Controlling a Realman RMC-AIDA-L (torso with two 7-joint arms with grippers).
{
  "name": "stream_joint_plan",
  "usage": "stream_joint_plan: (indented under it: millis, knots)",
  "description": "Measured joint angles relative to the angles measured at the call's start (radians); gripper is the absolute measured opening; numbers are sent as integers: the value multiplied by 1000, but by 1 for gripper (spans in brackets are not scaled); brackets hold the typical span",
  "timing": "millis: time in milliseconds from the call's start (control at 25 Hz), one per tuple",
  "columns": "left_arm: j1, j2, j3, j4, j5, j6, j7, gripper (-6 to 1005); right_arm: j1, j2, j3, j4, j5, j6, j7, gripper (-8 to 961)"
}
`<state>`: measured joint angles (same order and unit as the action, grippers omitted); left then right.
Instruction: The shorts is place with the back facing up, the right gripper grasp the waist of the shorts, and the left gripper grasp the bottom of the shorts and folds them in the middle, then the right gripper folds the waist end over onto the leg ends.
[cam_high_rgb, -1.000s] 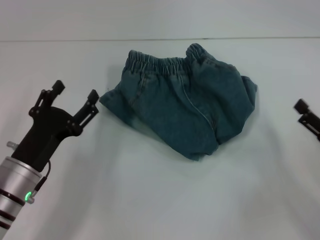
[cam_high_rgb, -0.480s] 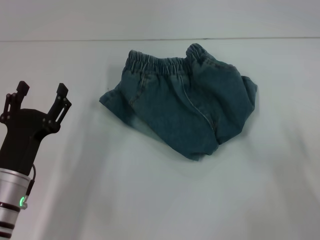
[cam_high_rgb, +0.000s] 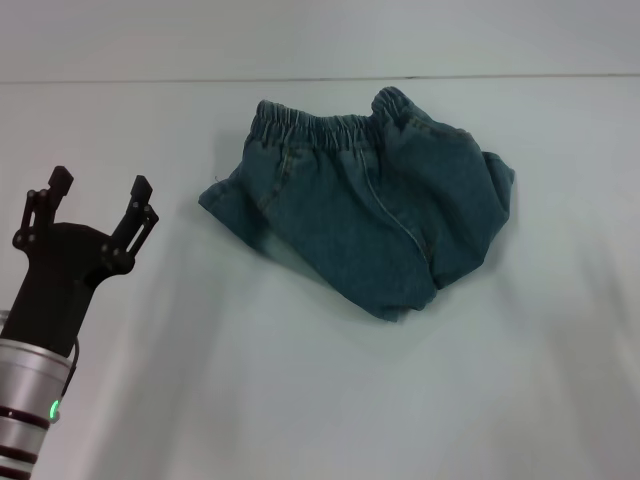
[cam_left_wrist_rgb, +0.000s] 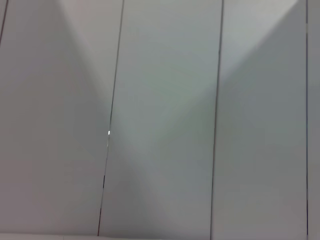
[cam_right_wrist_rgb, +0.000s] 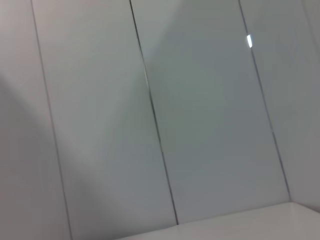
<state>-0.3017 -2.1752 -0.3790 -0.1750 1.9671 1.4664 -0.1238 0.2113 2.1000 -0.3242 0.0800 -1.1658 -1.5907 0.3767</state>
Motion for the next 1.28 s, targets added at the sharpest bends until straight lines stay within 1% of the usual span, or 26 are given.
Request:
stream_joint_plan:
  millis: [200,440,840,1080,1280]
  knots:
    - [-14,0,2,-4,0,-21,27,901,-1,0,73,44,-3,-20,-22,956]
    - [-9,0,1,-9,-2,-40,50,901,-7,2,72,82,-10,-52,-141,956]
    - [-5,0,-12,-28,-8,-36,65,900,3,2,75,89,-7,-55,-165,956]
    - [-5,0,-12,-37,-8,-38,66,901,3,2,109,94,-4,-56,-165,956]
    - [-5,0,-19,-37,-9,-47,65,901,0,3,115,97,-4,-59,-166,956]
